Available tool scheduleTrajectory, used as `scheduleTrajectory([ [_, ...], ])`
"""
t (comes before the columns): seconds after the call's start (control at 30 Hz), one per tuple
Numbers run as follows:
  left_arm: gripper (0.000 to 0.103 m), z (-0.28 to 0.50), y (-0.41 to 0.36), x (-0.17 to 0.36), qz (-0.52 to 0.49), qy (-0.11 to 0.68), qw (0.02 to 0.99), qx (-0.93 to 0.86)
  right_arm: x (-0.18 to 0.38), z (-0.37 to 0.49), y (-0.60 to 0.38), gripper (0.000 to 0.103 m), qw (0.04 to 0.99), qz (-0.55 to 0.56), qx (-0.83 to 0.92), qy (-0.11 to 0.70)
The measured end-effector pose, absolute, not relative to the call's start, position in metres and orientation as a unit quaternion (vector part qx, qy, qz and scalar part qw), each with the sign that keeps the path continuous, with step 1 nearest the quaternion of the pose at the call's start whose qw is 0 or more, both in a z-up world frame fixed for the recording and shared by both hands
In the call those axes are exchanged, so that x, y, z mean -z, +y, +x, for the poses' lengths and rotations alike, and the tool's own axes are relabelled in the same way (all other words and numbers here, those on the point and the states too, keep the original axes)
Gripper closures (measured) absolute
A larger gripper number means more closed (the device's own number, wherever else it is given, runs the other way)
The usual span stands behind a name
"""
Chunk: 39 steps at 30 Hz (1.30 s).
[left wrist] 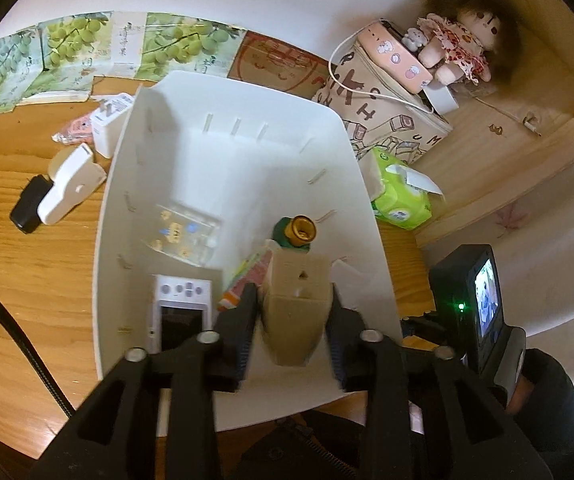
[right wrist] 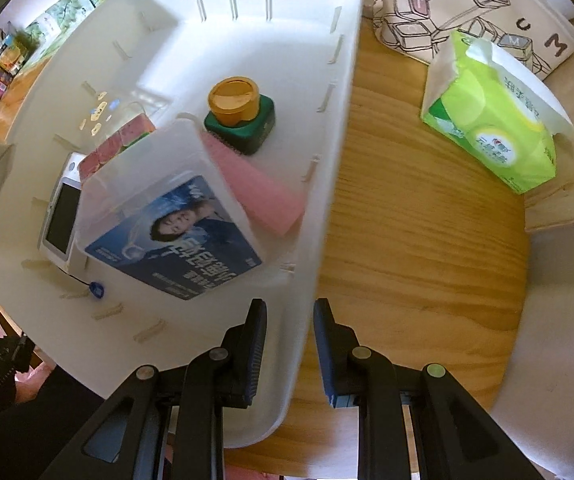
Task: Organize rigid objects
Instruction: 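Carry the beige adapter over the tray and open the left tool, then move the left tool back to the table and grasp the black charger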
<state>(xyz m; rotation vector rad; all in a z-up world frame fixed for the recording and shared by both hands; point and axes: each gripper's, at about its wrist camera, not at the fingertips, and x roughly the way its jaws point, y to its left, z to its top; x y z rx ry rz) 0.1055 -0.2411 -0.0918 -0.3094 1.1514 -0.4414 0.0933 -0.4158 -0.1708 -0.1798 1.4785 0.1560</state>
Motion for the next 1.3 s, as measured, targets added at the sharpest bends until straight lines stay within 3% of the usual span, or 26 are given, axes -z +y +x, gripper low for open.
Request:
scheduleTrajectory([
  [0.1,0.057,0.106,-0.247,0.090,-0.143,0.533,0.808,0.208,0.166,0.092,-0.426,0.079,0.734,-0.073,-0.074,0.671],
  [0.17,0.038,0.108,-0.251,0.090,-0.146,0.532,0.808,0.208,0.166,0.091,-0.430,0.079,0.735,-0.063,-0.078,0.671],
  [0.23,0.033,0.109,-0.254,0.091,-0.149,0.531,0.808,0.208,0.166,0.092,-0.431,0.079,0.736,-0.065,-0.079,0.670],
  [0.67,0.030,0.120,-0.249,0.099,-0.165,0.538,0.801,0.204,0.167,0.088,-0.434,0.080,0.738,-0.052,-0.079,0.668],
  [0.93,0.030,0.125,-0.228,0.103,-0.160,0.547,0.795,0.206,0.173,0.090,-0.432,0.094,0.731,-0.027,-0.053,0.680],
  [1.3,0.030,0.135,-0.175,0.110,-0.149,0.558,0.796,0.178,0.179,0.088,-0.423,0.095,0.725,0.018,0.029,0.688],
])
